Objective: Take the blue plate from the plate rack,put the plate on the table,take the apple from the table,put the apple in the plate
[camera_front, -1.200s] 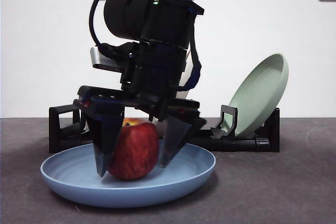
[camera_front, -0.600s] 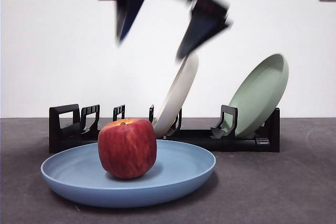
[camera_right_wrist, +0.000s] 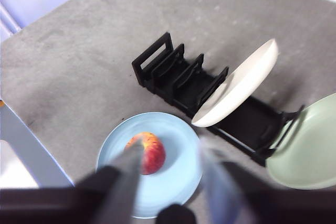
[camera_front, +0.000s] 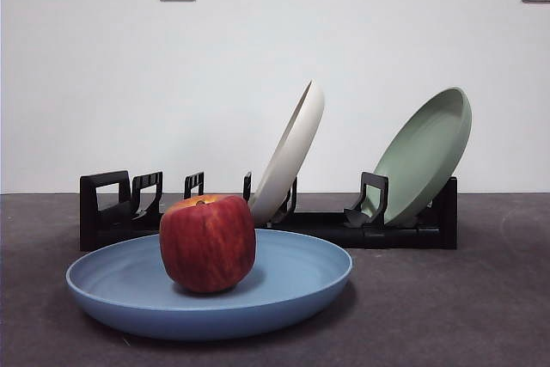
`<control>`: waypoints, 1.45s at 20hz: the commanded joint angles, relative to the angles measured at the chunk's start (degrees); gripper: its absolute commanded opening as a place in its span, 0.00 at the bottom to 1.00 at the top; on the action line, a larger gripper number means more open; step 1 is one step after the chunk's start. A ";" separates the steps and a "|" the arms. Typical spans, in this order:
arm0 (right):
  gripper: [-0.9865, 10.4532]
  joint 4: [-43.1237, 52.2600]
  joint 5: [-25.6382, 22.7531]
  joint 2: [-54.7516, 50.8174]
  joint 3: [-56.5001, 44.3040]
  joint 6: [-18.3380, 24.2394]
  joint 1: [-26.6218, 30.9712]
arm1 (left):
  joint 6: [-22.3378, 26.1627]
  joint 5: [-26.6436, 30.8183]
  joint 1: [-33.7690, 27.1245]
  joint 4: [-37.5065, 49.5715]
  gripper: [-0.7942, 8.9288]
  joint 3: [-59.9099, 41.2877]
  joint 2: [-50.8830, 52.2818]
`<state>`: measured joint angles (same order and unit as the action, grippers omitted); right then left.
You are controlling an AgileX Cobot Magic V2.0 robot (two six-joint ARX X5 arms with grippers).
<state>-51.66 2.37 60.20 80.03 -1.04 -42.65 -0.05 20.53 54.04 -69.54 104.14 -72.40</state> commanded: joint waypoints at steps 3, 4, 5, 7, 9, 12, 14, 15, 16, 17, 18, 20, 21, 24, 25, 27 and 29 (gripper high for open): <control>0.08 0.46 0.26 -0.66 -0.57 2.62 0.17 | 1.84 0.00 -0.09 0.46 0.07 -0.44 0.17; 0.08 1.09 0.28 -0.66 -1.31 3.43 0.17 | 1.84 0.24 -0.11 0.50 0.07 -0.98 0.26; 0.08 2.71 0.33 -0.66 -3.02 3.52 0.17 | 1.86 0.37 -0.15 0.85 0.07 -2.05 0.85; 0.08 6.25 0.66 -0.92 -7.58 3.21 0.17 | 1.86 0.37 -0.15 3.15 0.07 -5.95 2.60; 0.08 10.21 0.70 -1.40 -13.27 1.75 0.17 | 1.79 0.35 -0.15 7.72 0.07 -12.70 5.40; 0.08 18.53 0.66 -2.99 -24.28 -1.68 0.17 | 1.57 0.37 -0.15 18.95 0.07 -28.15 11.72; 0.08 25.27 0.46 -4.00 -31.93 -3.96 0.15 | 1.22 1.57 -0.17 27.26 0.07 -39.76 16.37; 0.08 28.96 0.17 -4.63 -35.76 -5.27 0.15 | 0.72 2.62 -0.17 31.65 0.07 -46.14 18.80; 0.08 32.35 0.13 -5.35 -38.99 -6.36 0.15 | -0.24 3.13 -0.15 35.45 0.07 -51.76 20.70; 0.08 35.34 0.04 -6.12 -41.72 -7.17 0.15 | -1.27 3.13 -0.15 38.77 0.07 -56.61 22.18; 0.08 38.71 0.04 -6.95 -44.63 -7.56 0.15 | -2.14 3.08 -0.15 42.84 0.07 -62.12 23.74; 0.08 43.63 -0.28 -8.17 -48.72 -7.74 0.09 | -3.63 2.93 -0.15 49.05 0.07 -69.88 25.68; 0.08 44.39 -1.49 -8.61 -49.72 -7.69 0.09 | -4.31 2.80 -0.15 51.12 0.07 -72.24 26.25; 0.08 44.30 -4.26 -8.70 -49.88 -7.69 0.11 | -4.72 -0.33 -0.15 53.75 0.07 -73.42 26.38; 0.08 44.26 -4.24 -8.70 -49.88 -8.37 0.11 | -4.76 -1.11 -0.13 53.94 0.08 -73.35 26.38; 0.09 44.22 -4.24 -8.90 -49.88 -8.37 0.11 | -4.46 -1.14 -0.15 53.81 0.08 -73.35 26.36; 0.09 44.22 -4.24 -8.96 -49.88 -8.37 0.11 | -4.48 -1.18 -0.15 53.88 0.08 -73.35 26.36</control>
<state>-7.70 -1.69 51.37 30.70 -8.80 -42.44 -4.12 19.64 54.04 -15.81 30.96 -46.04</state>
